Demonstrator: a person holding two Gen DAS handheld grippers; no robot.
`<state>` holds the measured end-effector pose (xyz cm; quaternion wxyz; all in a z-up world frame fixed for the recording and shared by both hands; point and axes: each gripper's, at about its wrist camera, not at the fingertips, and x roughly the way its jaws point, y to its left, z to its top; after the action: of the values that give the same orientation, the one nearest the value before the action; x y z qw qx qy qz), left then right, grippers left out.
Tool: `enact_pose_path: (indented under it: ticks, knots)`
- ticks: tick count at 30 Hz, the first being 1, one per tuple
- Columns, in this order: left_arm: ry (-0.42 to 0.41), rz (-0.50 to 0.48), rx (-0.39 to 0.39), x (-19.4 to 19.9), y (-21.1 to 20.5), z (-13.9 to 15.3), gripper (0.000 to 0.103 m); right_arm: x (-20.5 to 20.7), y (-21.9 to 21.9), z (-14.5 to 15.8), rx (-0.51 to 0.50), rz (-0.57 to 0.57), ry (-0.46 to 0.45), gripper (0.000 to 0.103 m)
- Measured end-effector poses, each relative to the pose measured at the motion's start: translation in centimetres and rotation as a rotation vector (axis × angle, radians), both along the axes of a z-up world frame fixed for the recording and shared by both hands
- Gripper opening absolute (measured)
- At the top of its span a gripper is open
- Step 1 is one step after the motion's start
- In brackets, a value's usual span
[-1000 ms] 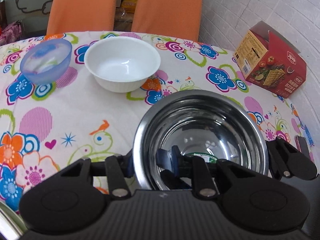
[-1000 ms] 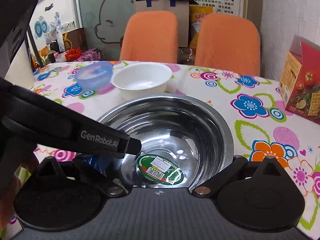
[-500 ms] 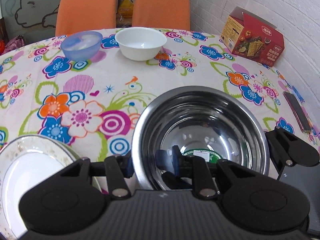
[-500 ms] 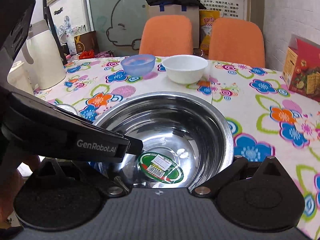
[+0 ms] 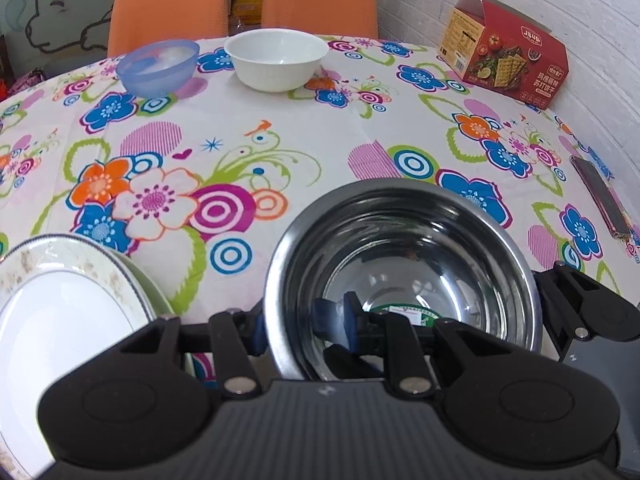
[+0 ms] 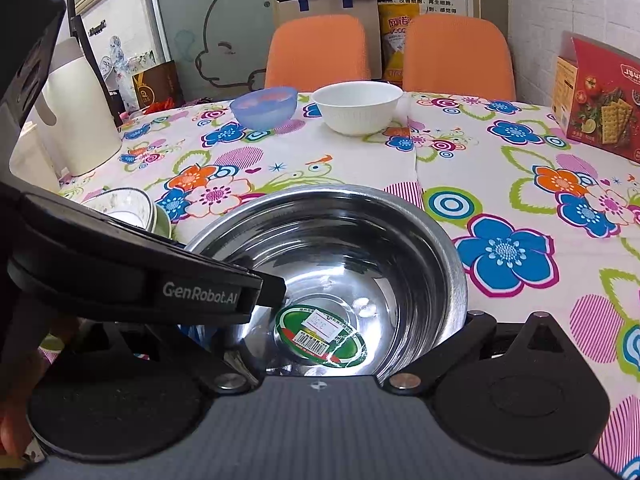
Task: Organize plates and bowls
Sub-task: 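Lift the steel bowl with the left tool onto the plate stack and release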
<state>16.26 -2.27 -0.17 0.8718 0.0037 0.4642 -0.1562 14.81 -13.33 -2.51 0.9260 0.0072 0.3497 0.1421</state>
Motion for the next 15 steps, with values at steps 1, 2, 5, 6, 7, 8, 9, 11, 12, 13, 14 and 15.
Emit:
enact_pose_path:
  ticks: [1, 2, 5, 6, 7, 8, 9, 11, 12, 13, 14, 15]
  knots:
    - [-0.004, 0.001, 0.004, 0.3, -0.1, 0.1, 0.019, 0.3, -0.1, 0.0, 0.000, 0.000, -0.002, 0.089]
    - [-0.003, 0.002, 0.005, 0.6, -0.2, 0.1, 0.019, 0.5, -0.1, 0.0, -0.002, 0.001, -0.004, 0.089]
    - [0.000, 0.004, 0.007, 1.3, -0.4, 0.0, 0.019, 1.2, -0.6, -0.1, 0.011, 0.001, 0.004, 0.089]
    - [0.001, 0.003, 0.012, 1.4, -0.5, -0.1, 0.019, 1.4, -0.7, -0.3, 0.014, 0.004, 0.010, 0.089]
    - [0.006, 0.002, 0.017, 1.6, -0.7, -0.3, 0.019, 1.6, -0.8, -0.5, 0.017, 0.005, 0.017, 0.089]
    - [0.004, 0.004, 0.019, 1.7, -0.8, -0.5, 0.019, 1.8, -1.0, -0.8, 0.027, 0.005, 0.031, 0.089]
    - [-0.006, 0.003, 0.030, 1.7, -0.9, -0.5, 0.019, 1.8, -1.1, -1.0, 0.037, 0.006, 0.030, 0.089]
    - [-0.017, -0.002, 0.044, 1.5, -1.1, -0.5, 0.025, 1.7, -1.1, -1.0, 0.026, 0.012, 0.029, 0.088]
    - [-0.016, 0.003, 0.052, 1.5, -1.1, -0.5, 0.038, 1.7, -1.1, -0.9, 0.020, 0.014, 0.032, 0.088]
    - [-0.028, 0.016, 0.057, 1.5, -1.0, -0.4, 0.076, 1.7, -1.1, -0.9, 0.000, 0.009, 0.032, 0.088]
    - [-0.058, 0.018, 0.044, 1.3, -0.7, 0.0, 0.085, 1.6, -1.3, -0.9, -0.006, 0.000, 0.030, 0.088]
    - [-0.085, 0.022, 0.043, 1.1, -0.5, 0.4, 0.085, 1.4, -1.7, -0.8, 0.009, -0.002, 0.033, 0.088]
